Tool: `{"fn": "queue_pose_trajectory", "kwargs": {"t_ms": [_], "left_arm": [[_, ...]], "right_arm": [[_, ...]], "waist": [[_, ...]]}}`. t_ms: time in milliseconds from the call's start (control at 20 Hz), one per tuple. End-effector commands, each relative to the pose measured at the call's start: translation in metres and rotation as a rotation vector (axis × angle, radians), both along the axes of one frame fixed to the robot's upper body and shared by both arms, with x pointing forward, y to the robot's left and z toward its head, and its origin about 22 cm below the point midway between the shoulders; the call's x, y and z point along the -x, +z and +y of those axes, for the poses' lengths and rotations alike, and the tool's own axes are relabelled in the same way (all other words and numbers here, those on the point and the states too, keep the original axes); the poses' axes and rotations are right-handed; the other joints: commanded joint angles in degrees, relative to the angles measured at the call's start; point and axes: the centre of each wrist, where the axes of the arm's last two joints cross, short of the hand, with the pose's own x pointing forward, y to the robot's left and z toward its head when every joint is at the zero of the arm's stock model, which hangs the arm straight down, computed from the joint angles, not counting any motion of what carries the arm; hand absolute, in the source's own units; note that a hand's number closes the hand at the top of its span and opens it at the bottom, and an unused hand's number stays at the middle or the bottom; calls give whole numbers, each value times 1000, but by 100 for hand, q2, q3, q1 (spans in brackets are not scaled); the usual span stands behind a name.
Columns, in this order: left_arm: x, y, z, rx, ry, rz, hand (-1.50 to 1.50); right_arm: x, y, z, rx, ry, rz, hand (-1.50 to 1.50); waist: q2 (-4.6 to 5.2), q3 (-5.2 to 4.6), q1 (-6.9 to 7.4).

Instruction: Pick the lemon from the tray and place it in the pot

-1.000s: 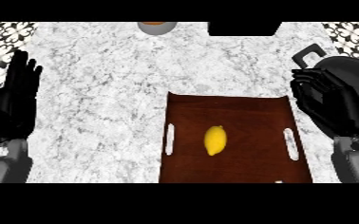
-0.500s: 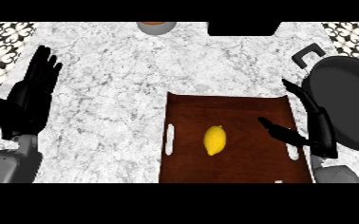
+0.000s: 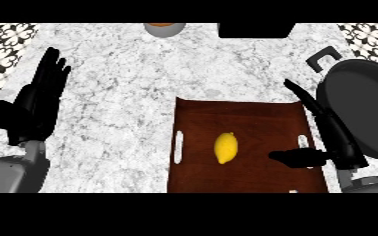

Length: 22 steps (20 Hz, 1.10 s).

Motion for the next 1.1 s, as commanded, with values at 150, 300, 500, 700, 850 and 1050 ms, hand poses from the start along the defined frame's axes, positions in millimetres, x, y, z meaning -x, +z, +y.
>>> {"fn": "queue_pose_trajectory", "kwargs": {"t_ms": [150, 300, 500, 700, 850, 1050], "left_arm": [[-7, 5, -7, 6, -24, 2, 0], [-11, 8, -7, -9, -30, -9, 0], [-10, -1, -5, 10, -7, 8, 0], [0, -4, -2, 12, -16, 13, 0], [-9, -15, -8, -1, -7, 9, 0], [6, 14, 2, -3, -7, -4, 0]], "right_arm": [[-7, 27, 36, 316, 115, 292, -150], [-23, 36, 63, 409, 138, 388, -150], [-11, 43, 106, 422, 182, 490, -150], [-23, 43, 132, 395, 176, 506, -150], [-31, 12, 119, 392, 179, 521, -150], [-6, 6, 141, 411, 152, 562, -150]], "waist": [[13, 1, 77], [30, 4, 138], [7, 9, 27], [9, 15, 36], [17, 16, 16], [3, 17, 23]]}}
